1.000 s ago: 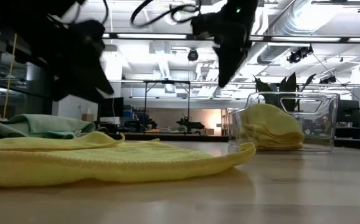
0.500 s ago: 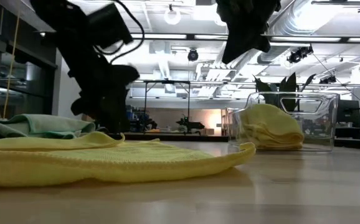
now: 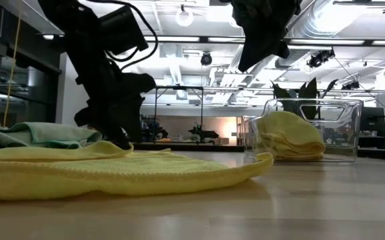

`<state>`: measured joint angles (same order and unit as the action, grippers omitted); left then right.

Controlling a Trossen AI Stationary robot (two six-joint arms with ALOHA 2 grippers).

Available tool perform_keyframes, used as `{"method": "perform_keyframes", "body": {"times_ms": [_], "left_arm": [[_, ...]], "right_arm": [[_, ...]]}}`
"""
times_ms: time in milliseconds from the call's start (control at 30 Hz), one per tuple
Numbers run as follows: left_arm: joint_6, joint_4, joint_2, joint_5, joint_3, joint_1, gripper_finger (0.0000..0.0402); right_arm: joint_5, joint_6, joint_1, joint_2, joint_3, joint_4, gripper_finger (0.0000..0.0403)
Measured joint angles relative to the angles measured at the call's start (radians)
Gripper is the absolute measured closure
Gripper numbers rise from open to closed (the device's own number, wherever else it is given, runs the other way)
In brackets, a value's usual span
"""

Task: Fold microfiber towels
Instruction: Fold the yellow microfiber towel

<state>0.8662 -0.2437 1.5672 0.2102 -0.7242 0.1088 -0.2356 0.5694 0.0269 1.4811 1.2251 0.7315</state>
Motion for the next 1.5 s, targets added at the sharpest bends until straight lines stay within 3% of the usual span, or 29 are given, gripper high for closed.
{"method": "perform_keyframes", "body": {"times_ms": [333, 633, 800, 933, 1067, 1200, 1500], "left_arm": [[0.033, 0.042, 0.071, -0.021, -0.001, 0.000, 0.0229], [-0.025, 0.029, 0.018, 0.027, 0.001, -0.003, 0.0391], [-0.110, -0.023, -0.062, 0.021, 0.001, 0.012, 0.0397], [-0.213, -0.078, -0.170, -0.001, 0.001, 0.026, 0.0399], [-0.251, -0.223, -0.291, 0.004, 0.001, 0.049, 0.0400], [-0.280, -0.370, -0.381, 0.044, 0.001, 0.080, 0.0401], [-0.342, -0.484, -0.424, 0.078, 0.001, 0.159, 0.0401]], "right_arm": [[-0.004, -0.001, -0.007, 0.000, 0.000, 0.000, 0.0403], [-0.005, -0.001, -0.007, 0.000, 0.000, -0.002, 0.0403], [0.011, 0.002, 0.000, 0.012, 0.000, -0.039, 0.0403], [0.121, -0.022, 0.022, 0.046, -0.043, -0.196, 0.0403], [0.188, 0.033, 0.047, 0.114, -0.100, -0.338, 0.0403], [0.189, 0.041, 0.092, 0.192, -0.105, -0.450, 0.0403], [0.244, 0.110, 0.199, 0.372, -0.105, -0.598, 0.0403]]}}
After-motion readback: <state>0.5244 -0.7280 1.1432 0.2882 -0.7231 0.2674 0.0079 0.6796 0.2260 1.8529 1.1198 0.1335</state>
